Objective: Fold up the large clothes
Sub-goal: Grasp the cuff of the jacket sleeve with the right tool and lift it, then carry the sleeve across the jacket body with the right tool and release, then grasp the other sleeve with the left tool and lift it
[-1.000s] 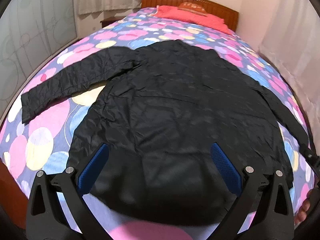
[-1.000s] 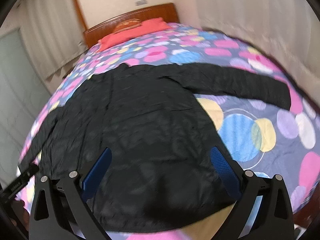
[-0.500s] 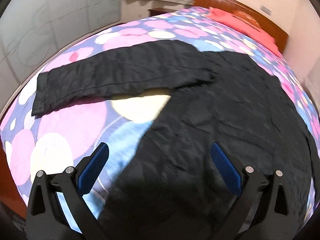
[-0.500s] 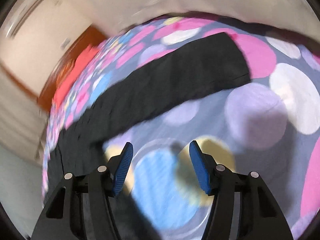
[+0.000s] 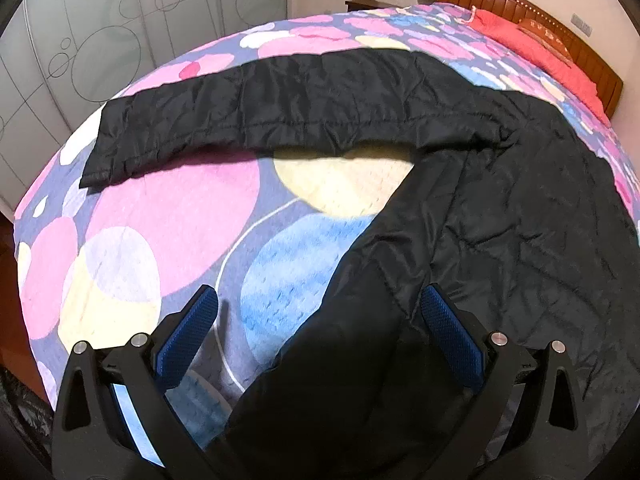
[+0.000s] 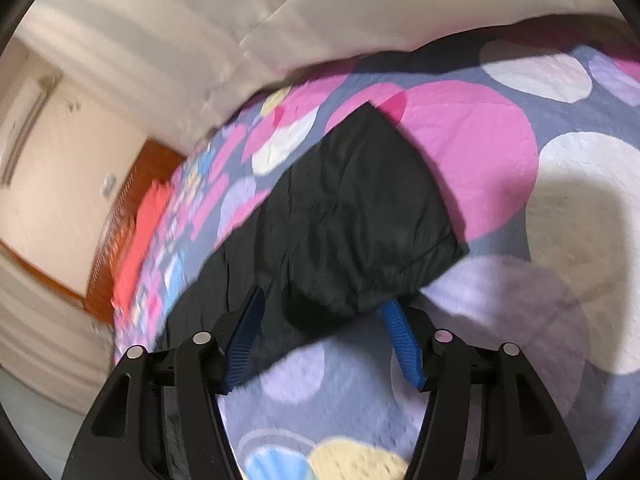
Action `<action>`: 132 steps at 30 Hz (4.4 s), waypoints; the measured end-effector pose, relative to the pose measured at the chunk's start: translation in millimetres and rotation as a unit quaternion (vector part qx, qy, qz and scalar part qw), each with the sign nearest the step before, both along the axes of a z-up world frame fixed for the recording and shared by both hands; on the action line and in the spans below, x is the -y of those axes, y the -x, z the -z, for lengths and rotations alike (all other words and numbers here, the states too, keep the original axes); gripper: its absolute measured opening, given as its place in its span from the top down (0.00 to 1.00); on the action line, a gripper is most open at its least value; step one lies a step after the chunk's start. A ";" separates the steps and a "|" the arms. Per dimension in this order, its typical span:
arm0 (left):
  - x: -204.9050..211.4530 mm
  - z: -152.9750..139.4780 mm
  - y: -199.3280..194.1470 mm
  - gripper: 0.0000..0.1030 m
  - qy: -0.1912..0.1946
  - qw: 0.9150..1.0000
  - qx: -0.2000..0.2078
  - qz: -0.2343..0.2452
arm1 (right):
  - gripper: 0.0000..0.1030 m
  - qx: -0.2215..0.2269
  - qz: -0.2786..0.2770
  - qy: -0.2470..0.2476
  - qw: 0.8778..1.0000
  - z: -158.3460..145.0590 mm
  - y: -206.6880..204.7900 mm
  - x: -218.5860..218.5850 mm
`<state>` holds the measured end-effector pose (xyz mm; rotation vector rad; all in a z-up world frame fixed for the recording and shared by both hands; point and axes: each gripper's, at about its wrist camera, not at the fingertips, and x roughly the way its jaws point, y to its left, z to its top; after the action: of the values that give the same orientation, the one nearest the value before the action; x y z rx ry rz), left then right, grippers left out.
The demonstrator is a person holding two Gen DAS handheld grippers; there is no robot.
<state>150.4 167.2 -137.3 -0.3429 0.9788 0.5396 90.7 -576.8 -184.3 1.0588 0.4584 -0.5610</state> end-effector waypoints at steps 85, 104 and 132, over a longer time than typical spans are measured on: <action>10.4 23.8 -1.6 0.02 -0.028 0.999 0.017 0.002 | 0.57 -0.113 -0.389 0.334 0.851 -67.4 -242.6 -309.9; 10.2 25.0 -1.7 0.02 -0.026 0.999 0.019 0.002 | 0.56 -0.189 -0.362 0.330 0.851 -28.7 -221.9 -271.4; -124.9 9.5 36.5 0.02 0.076 0.978 0.146 -0.126 | 0.30 -0.142 -0.370 0.338 0.853 -18.2 -207.4 -303.6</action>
<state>113.9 292.2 -146.8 -0.6702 0.6961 0.6248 298.1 -273.2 -166.1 0.0705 0.8041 -0.1422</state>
